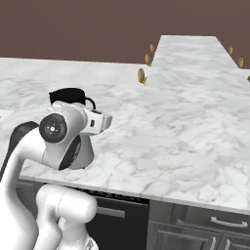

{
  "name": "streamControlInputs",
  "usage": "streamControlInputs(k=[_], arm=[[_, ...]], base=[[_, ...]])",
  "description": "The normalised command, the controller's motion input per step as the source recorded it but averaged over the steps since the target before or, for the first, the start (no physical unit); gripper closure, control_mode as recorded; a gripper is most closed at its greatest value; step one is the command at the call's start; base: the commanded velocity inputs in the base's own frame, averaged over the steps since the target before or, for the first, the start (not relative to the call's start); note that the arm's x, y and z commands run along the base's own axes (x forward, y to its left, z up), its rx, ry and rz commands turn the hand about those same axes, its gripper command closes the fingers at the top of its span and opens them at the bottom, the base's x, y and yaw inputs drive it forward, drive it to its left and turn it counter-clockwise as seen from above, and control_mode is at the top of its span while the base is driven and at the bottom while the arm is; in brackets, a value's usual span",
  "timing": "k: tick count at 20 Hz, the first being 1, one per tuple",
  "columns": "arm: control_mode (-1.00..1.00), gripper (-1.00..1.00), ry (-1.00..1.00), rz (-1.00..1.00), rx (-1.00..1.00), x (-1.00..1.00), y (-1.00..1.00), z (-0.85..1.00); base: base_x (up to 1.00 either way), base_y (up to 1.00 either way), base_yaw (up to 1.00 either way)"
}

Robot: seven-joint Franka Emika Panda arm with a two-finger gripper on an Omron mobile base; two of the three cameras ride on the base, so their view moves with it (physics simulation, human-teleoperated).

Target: Close the lid blender by securely placing the lid on top.

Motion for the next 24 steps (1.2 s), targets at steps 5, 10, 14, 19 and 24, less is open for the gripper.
streamControlInputs(k=[5,10,14,19,24], arm=[[-1.0,1.0,-0.04,0.0,0.0,0.06,0.31,0.95],[-1.0,1.0,-0.01,0.01,0.0,0.01,0.27,0.87],[-1.0,1.0,0.08,0.08,0.0,0.29,0.48,0.12],[-1.0,1.0,0.07,0.11,-0.01,0.29,0.45,-0.15],[-1.0,1.0,0.0,0.13,-0.07,0.22,0.35,-0.47]], base=[[0.0,0.0,0.0],[0.0,0.0,0.0],[0.0,0.0,0.0],[0.0,0.0,0.0],[0.0,0.0,0.0]])
